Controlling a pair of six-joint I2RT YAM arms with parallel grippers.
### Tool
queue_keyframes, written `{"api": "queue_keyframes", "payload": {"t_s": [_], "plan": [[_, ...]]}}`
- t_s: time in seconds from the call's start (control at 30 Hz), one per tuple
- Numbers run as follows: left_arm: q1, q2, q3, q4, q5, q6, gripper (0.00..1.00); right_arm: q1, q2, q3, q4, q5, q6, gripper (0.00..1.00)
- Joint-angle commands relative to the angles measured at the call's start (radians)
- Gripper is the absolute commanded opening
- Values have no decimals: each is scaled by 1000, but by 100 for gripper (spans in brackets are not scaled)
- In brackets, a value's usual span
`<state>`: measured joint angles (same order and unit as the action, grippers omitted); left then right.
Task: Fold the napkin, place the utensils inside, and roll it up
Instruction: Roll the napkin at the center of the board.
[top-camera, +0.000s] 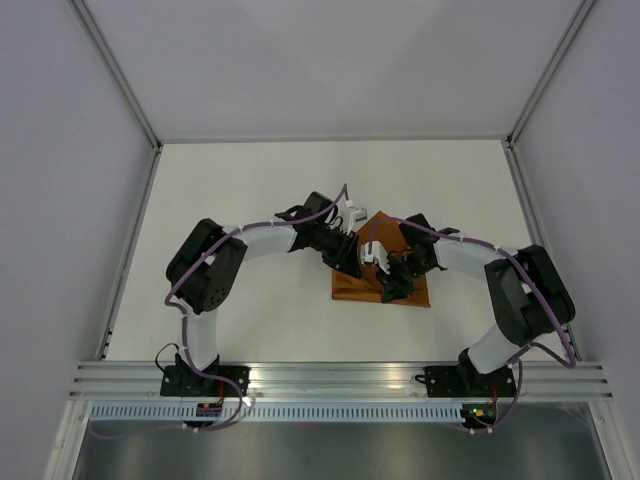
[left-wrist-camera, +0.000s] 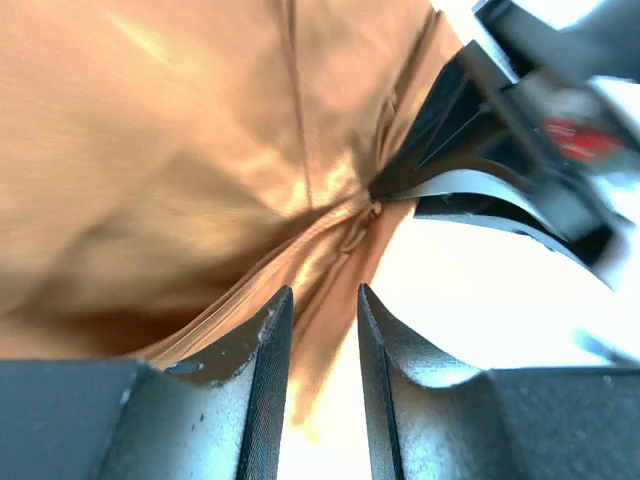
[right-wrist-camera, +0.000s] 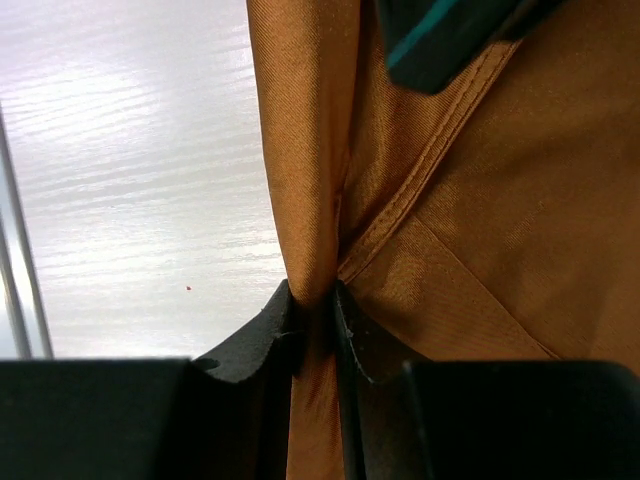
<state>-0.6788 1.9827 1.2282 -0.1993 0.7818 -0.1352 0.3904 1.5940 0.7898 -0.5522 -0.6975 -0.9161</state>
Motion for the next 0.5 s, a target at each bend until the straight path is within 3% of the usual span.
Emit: {"api": "queue_keyframes", "payload": {"t_s": [0.0, 0.13, 0.3, 0.47], "plan": [[2, -134, -47, 127, -97, -58, 37, -36, 125, 67, -171, -2, -109, 2], [-1, -240, -159, 244, -176, -69, 36, -70, 305, 195, -303, -23, -156, 3], [-50, -375, -314, 343, -344, 20, 37, -88, 454, 362, -435, -20, -155, 3], [-217, -441, -400, 420, -622, 219, 37, -97, 547, 459, -495, -25, -135, 3]]}}
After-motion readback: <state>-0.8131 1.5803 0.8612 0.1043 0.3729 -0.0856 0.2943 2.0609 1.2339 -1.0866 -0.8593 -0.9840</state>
